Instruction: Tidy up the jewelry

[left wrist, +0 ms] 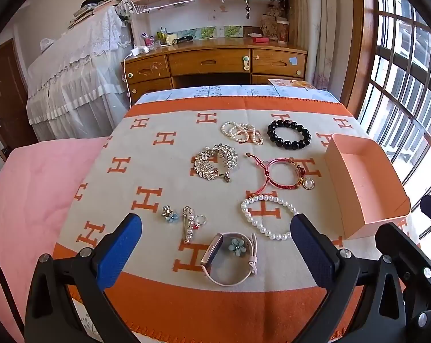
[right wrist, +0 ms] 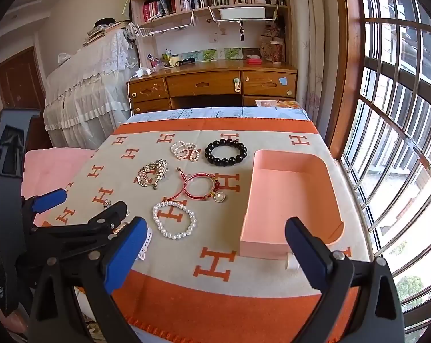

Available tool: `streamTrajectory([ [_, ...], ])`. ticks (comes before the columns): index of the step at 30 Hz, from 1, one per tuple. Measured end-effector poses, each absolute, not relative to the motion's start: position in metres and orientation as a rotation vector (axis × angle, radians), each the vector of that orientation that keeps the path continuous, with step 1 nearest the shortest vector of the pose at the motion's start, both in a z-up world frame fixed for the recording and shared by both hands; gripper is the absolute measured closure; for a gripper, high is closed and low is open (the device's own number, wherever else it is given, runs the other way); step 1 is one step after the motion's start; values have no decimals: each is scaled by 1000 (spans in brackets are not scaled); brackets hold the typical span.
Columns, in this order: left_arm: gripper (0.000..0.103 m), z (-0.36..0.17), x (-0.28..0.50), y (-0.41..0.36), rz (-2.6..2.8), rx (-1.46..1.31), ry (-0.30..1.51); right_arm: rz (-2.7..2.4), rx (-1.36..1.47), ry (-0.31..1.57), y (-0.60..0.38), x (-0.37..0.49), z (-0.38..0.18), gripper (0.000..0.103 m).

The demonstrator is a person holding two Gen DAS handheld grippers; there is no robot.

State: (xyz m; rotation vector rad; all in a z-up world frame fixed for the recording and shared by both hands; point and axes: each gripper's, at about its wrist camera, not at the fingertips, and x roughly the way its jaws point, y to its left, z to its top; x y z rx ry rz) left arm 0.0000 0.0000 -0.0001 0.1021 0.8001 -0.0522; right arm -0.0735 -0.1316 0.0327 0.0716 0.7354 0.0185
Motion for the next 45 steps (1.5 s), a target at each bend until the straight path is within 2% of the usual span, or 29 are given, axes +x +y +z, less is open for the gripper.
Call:
streamTrajectory([
  [7,1,7,-13,-1,-61,81,762,31,104,730,-134,-74,34,5],
  [12,1,-10,-8,-2,-62,75,808,38,106,744,-134,-70,30,5],
  [45,1,2,-7,11,-49,68,836,52,116,732,-130,-72,30,9],
])
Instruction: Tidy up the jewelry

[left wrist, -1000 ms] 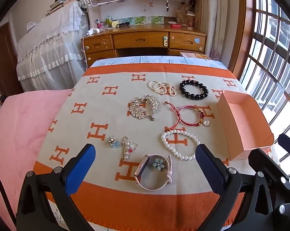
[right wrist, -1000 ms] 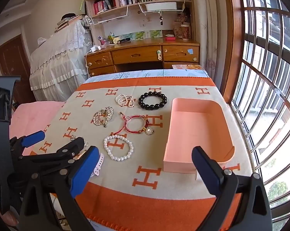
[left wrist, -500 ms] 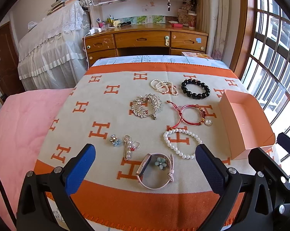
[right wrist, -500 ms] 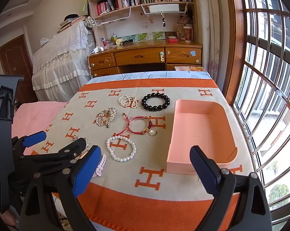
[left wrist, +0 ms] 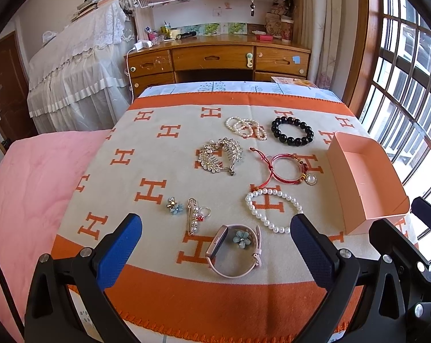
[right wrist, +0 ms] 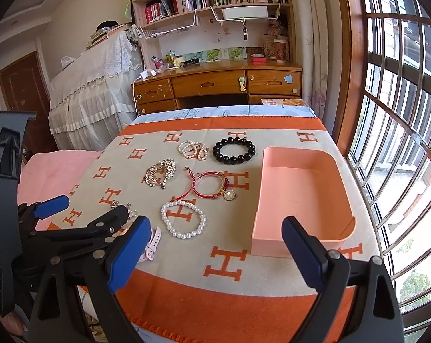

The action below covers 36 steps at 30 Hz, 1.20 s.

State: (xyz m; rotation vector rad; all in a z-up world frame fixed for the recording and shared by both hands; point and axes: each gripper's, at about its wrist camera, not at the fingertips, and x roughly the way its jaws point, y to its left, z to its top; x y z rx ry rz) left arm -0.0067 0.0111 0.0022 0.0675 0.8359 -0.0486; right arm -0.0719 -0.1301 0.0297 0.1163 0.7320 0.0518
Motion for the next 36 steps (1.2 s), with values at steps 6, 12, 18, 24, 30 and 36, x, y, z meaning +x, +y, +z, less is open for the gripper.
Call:
streamTrajectory([
  [6,1,5,-10,11,-53,63,827,56,116,717,-124,-78,31,9],
  [12,1,6,-12,11,-59,57,827,59,119,707,-123,-83,35,9],
  [18,1,11,-23,14,-72,46,807,64,131,691,-124,-91,39,9],
  [24,1,16,-32,16,-74,49,794,66,136,679,-124,-100,43,9],
  [30,1,20,-32,19,-97,67,795,72,119,670,-120,-103,47,9],
  [36,1,19,-26,23,-124,85,825,98,148,700,-125,-93,49,9],
])
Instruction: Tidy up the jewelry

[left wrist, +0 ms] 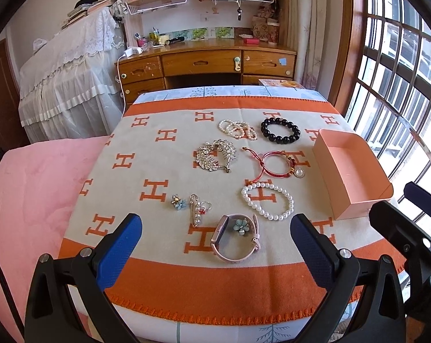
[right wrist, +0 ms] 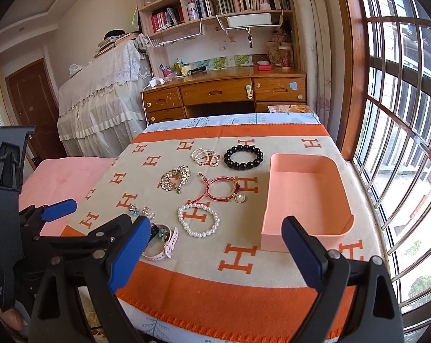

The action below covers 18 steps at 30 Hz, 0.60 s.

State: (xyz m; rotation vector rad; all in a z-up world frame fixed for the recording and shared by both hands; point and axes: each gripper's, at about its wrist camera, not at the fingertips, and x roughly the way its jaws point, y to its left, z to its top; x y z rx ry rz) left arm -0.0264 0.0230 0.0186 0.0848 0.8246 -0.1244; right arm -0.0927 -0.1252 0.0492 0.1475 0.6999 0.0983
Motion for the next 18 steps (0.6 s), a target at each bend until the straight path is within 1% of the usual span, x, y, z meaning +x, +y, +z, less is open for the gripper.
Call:
streamTrajectory([
  [9,1,22,-15,27,-138,110,819,99,173,728,-138,-68,50,9],
  [14,1,16,11,40,-168,67,873,97,161,759,-142,-44,47,9],
  [18,1,9,41,57,-93,79,921,119,168,811,-145,-16,44,9],
])
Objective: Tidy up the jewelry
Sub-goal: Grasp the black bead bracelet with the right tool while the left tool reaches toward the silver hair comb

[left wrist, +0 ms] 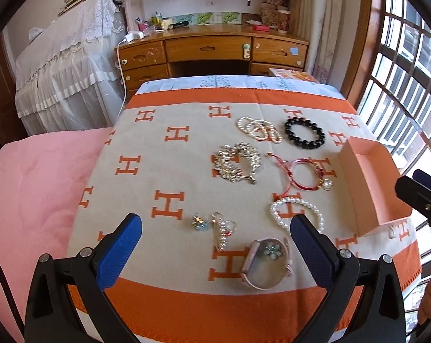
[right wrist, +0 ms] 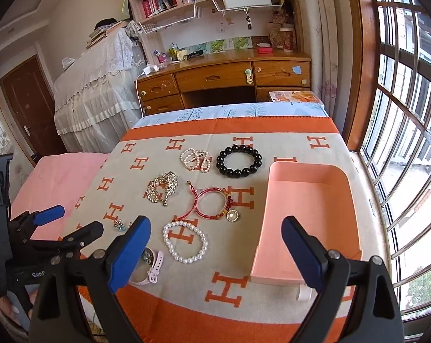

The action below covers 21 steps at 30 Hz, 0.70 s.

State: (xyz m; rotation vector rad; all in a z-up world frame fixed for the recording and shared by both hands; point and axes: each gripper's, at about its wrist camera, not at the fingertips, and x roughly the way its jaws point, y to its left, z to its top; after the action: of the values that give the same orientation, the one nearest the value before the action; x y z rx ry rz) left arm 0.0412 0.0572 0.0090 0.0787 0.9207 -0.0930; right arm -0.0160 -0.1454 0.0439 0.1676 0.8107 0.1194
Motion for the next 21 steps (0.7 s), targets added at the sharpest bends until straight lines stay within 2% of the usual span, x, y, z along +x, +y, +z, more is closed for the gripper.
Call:
streamTrajectory([
  [7,1,-10,108,85,-71,68,1060,167,153,952,-146,50,32,23],
  [12,1,-38,154,91,-116,11,1196,212,160,1140,-139,104,-1,42],
  [16,2,-46,176,78,-163,11,1232,223,186,1235,-137,133,-20,44],
  [21,9,-42,194,41,-261,222,1166,183,206,1273,-142,165,-27,44],
])
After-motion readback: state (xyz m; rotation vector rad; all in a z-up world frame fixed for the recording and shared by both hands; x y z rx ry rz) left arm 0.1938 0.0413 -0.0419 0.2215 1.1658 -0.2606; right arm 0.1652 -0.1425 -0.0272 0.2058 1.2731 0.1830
